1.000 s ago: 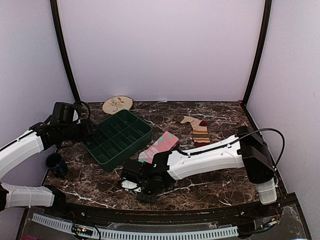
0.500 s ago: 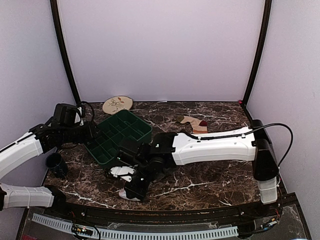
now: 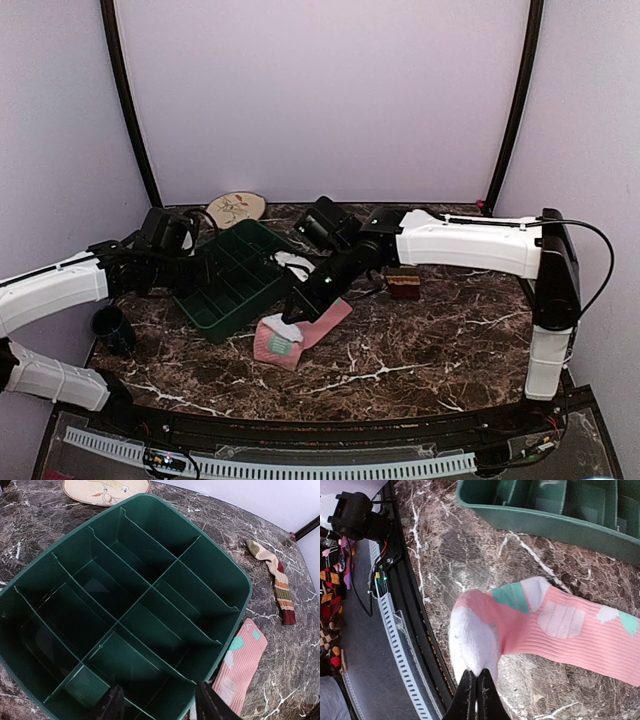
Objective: Roll the socks
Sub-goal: Fold the sock at the center of the board.
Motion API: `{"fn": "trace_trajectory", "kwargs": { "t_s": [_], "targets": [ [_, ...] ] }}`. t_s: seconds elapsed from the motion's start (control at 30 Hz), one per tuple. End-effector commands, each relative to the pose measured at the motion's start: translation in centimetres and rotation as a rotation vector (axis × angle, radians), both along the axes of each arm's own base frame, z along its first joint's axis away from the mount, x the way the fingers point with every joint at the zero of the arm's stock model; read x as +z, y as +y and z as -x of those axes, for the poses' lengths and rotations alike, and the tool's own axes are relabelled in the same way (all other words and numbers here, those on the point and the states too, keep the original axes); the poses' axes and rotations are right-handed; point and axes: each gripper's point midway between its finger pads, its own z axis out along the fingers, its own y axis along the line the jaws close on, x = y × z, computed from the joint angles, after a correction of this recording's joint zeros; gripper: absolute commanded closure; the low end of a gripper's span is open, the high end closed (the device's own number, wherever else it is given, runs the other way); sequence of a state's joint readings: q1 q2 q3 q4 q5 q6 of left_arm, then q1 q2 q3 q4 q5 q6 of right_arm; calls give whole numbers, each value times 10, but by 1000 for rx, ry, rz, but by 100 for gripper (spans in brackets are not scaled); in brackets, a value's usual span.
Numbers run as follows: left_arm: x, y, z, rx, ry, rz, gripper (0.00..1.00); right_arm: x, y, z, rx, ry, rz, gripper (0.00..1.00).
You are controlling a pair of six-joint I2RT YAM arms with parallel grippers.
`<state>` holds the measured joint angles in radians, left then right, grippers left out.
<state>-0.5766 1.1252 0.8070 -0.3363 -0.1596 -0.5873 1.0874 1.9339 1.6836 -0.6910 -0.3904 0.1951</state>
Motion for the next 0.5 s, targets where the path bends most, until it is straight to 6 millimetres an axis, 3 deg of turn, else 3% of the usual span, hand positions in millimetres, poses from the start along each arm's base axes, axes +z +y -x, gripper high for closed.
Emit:
{"fn": "trace_trajectory", "kwargs": {
  "t_s": [0.0,0.27,0.47],
  "targets": [
    [16,-19,-12,-19,-53,-29,49,14,-12,-25,-26,-17,-60,100],
    [14,-56,-16,-112,-63,-87,48,17,-43,-74,-119,-38,-77,100],
    [6,-74,-13,-176,-55,-105,48,19,-58,-97,-162,-45,-94,100]
  ]
}}
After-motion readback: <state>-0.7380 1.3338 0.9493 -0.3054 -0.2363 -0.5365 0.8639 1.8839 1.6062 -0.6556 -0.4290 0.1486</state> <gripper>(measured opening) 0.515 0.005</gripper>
